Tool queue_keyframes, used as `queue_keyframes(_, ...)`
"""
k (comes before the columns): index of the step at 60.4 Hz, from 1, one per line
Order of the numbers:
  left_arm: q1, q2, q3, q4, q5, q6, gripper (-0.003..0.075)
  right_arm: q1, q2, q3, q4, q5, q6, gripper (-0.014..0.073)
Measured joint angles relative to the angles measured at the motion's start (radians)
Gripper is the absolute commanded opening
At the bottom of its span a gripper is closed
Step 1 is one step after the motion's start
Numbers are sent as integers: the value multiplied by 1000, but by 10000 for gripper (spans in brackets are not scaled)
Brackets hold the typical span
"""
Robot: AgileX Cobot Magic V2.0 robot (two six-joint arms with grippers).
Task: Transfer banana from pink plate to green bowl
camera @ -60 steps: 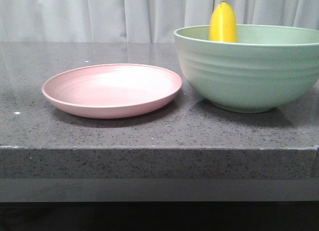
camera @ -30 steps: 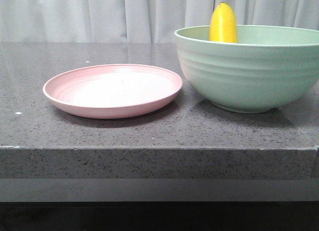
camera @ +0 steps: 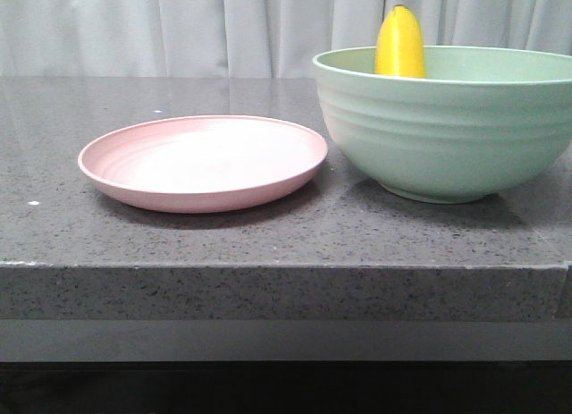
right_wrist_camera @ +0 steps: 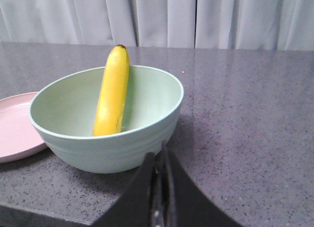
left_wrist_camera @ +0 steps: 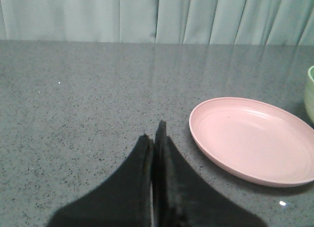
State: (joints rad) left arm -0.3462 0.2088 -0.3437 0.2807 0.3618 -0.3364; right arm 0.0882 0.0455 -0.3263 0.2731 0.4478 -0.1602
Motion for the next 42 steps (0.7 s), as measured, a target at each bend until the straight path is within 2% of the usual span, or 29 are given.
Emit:
queue_keyframes(34,0,-5,2,0,-4,0,-20,0,-5,0,0,0,0,-60)
queue_keyframes(39,4,-6,2,-32,-6,12,-20,0,-5,0,0,0,0,-60)
queue_keyframes(42,11,-11,2,-89,-6,74,-20,0,-5,0,0,0,0,-60)
